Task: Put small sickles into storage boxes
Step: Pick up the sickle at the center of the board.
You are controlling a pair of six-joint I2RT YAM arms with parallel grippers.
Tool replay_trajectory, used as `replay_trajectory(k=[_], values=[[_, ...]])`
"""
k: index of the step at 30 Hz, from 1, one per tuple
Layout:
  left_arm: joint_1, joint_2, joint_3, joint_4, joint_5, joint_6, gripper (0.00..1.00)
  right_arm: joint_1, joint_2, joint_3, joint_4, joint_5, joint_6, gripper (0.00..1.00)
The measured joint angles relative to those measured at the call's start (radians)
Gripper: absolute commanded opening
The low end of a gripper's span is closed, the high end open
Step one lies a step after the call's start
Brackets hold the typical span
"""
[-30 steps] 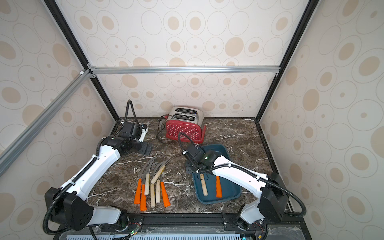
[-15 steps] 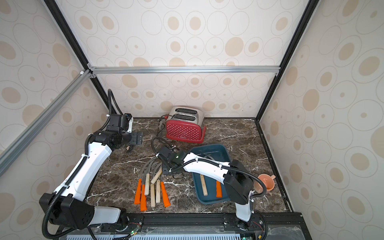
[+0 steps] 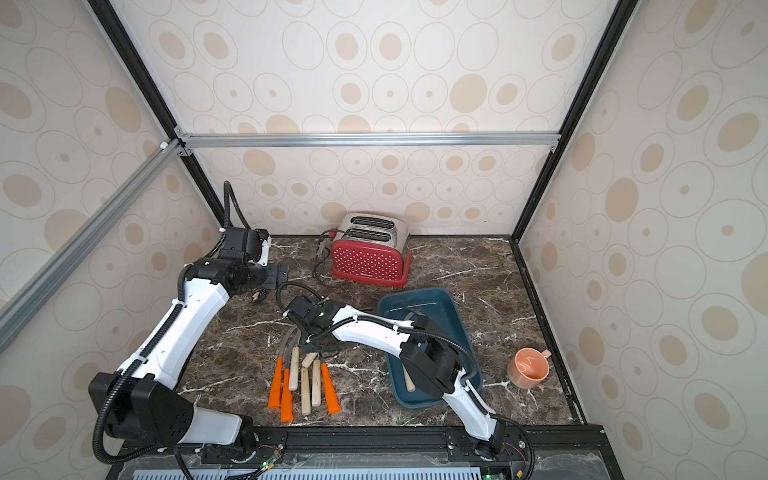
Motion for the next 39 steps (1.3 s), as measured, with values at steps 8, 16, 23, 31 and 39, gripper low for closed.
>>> replay_trajectory(k=[8, 16, 23, 31, 39], values=[[0.010, 0.027, 0.000, 0.001, 0.029, 0.008, 0.99, 0.000, 0.064, 0.085, -0.045, -0.007, 0.010, 0.48], [0.020, 0.034, 0.000, 0.005, 0.041, 0.019, 0.99, 0.000, 0.117, 0.144, -0.067, -0.022, 0.014, 0.48], [0.023, 0.049, 0.000, 0.005, 0.060, 0.027, 0.99, 0.000, 0.129, 0.146, -0.078, -0.025, 0.015, 0.48], [0.025, 0.051, -0.003, 0.008, 0.074, 0.035, 0.99, 0.000, 0.129, 0.146, -0.092, -0.026, 0.018, 0.47], [0.025, 0.059, -0.003, 0.011, 0.089, 0.046, 0.99, 0.000, 0.140, 0.146, -0.077, -0.032, 0.021, 0.46]])
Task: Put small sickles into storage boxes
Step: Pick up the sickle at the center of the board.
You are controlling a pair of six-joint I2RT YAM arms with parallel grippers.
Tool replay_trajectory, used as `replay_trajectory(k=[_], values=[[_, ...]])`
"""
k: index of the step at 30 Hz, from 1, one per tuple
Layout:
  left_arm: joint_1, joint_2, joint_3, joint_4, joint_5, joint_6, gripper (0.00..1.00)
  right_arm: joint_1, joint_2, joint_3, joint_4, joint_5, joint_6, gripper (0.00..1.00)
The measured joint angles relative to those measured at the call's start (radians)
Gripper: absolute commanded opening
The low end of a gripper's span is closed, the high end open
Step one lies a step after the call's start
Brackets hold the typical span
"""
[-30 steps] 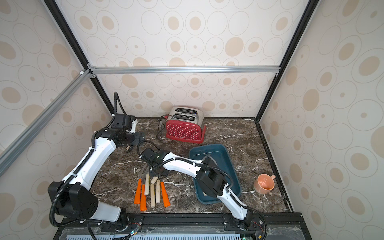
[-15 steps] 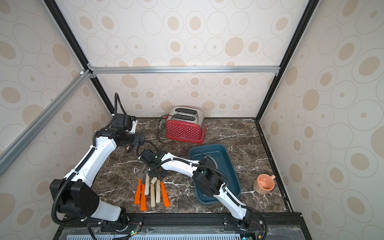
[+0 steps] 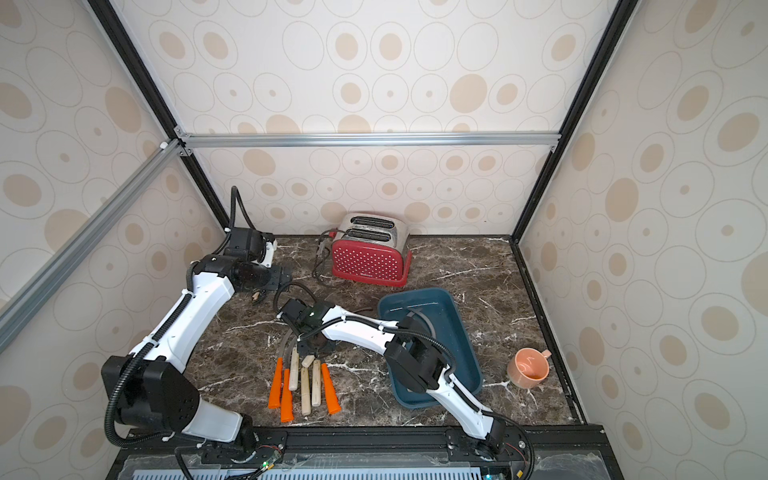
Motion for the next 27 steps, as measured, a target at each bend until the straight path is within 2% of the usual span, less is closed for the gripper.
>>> replay_trajectory(k=[11, 27], values=[[0.000, 0.014, -0.003, 0.003, 0.007, 0.006, 0.99, -0.001, 0.037, 0.023, 0.005, -0.015, 0.000, 0.41], [0.001, 0.015, -0.003, 0.005, 0.012, 0.008, 0.99, -0.003, 0.023, -0.011, 0.031, -0.024, 0.014, 0.20]])
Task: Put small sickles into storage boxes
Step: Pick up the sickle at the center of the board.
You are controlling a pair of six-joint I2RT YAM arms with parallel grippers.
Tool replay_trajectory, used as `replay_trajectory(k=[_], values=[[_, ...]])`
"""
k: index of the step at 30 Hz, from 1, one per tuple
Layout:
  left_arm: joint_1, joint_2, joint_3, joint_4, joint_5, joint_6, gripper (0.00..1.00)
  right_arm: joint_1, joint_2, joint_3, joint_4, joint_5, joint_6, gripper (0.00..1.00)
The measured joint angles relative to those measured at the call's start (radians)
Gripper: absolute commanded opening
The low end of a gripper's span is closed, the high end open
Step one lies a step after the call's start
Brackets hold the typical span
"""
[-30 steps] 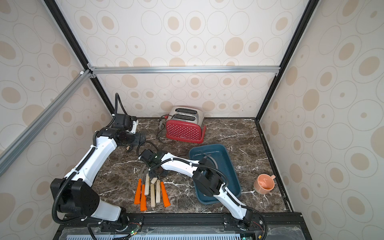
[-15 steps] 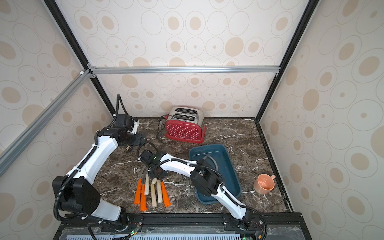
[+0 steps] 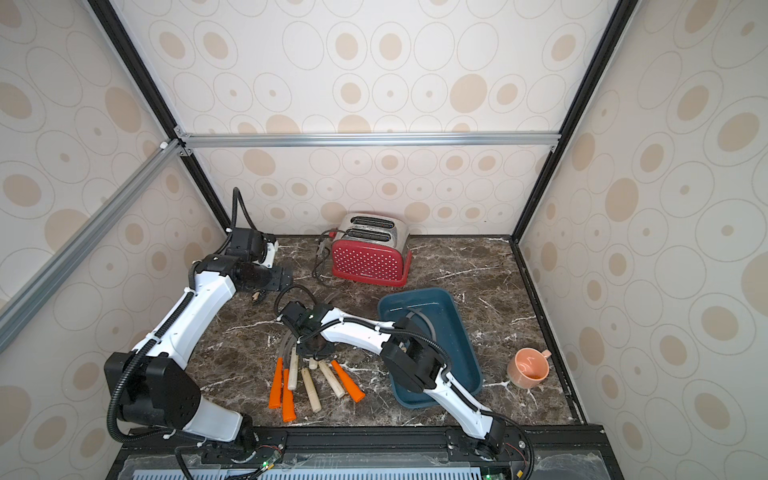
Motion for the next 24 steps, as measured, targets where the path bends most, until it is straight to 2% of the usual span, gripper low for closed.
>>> replay_trajectory(k=[13, 24], values=[[0.000, 0.009, 0.004, -0.001, 0.003, 0.000, 0.99, -0.005, -0.020, -0.026, -0.011, 0.012, -0.045, 0.07], [0.000, 0.009, 0.017, -0.002, 0.014, 0.000, 0.99, -0.016, -0.066, -0.076, -0.048, 0.012, -0.106, 0.04]])
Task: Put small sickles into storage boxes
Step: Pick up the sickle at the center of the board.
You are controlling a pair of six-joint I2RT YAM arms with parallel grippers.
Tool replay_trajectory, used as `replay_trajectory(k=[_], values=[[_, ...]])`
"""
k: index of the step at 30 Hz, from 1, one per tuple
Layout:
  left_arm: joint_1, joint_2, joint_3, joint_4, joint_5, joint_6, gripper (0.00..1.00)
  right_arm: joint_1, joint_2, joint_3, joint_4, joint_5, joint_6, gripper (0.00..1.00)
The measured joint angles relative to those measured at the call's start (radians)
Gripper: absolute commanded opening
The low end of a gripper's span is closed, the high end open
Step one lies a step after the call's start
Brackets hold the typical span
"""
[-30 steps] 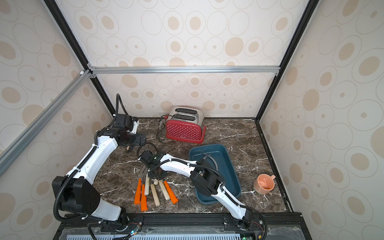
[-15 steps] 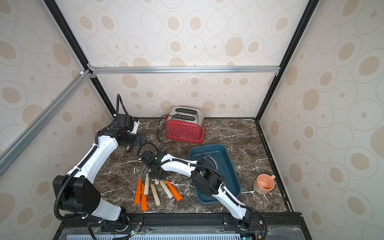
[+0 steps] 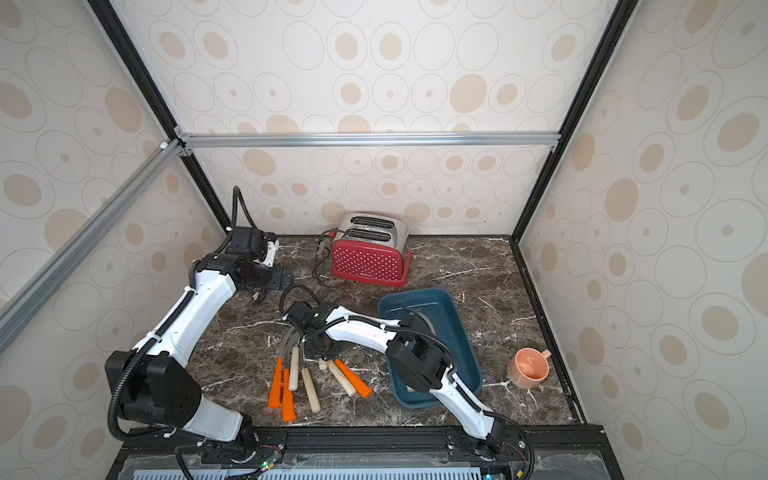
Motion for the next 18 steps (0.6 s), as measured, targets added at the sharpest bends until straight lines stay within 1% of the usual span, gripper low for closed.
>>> replay_trajectory(k=[11, 18], values=[[0.000, 0.000, 0.000, 0.000, 0.000, 0.000, 0.99, -0.016, -0.024, -0.025, 0.002, -0.034, -0.046, 0.00], [0.000, 0.000, 0.000, 0.002, 0.004, 0.000, 0.99, -0.019, -0.027, -0.026, -0.011, -0.032, -0.094, 0.00]])
